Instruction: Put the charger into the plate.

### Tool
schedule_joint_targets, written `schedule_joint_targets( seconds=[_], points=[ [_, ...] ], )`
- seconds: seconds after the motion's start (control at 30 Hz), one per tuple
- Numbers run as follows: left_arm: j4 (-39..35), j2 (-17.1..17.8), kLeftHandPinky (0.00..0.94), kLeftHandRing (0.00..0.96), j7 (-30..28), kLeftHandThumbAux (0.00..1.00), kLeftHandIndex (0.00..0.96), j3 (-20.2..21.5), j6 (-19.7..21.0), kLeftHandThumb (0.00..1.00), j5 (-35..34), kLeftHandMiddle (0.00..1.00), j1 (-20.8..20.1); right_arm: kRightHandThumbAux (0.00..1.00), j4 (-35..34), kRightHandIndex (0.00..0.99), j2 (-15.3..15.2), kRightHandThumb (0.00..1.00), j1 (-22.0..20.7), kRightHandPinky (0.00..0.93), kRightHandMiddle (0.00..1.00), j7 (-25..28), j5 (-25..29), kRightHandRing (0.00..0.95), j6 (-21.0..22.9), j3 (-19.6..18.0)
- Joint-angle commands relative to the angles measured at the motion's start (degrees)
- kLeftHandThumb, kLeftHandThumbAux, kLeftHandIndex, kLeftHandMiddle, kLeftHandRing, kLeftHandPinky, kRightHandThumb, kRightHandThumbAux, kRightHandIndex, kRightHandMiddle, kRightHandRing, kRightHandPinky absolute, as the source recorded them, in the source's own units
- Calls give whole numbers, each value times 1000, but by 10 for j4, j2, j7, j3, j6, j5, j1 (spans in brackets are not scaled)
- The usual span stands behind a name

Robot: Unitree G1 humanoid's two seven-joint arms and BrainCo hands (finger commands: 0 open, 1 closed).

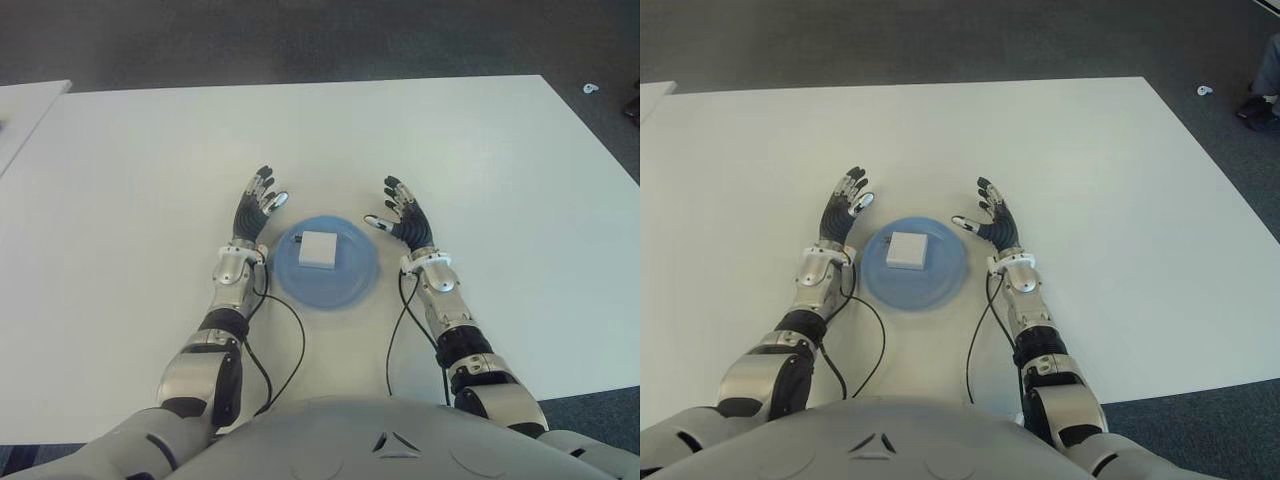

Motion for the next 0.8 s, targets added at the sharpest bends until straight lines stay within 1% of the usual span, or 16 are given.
schedule_joint_targets(
  seconds=[0.03,0.13,0.4,0.67,0.8],
  points=[
    [6,9,39,6,-13,589,0,-1,22,28,0,9,26,797,53,46,7,58,10,5,20,14,8,0,7,-6],
    [1,11,43,8,-15,590,0,-2,29,34,0,10,29,810,73,44,7,45,5,14,16,20,10,0,1,-11],
    [-7,14,46,12,-17,586,0,-3,30,46,2,14,34,868,109,28,7,5,-3,49,12,35,14,0,-18,-21],
    [-13,13,48,15,-22,590,0,-3,32,45,-2,17,40,905,130,14,8,0,-8,57,11,47,14,3,-30,-28],
    [-14,13,39,12,-26,590,0,-3,31,44,-3,14,42,917,138,11,7,0,-13,56,12,53,17,5,-27,-33]
  ],
)
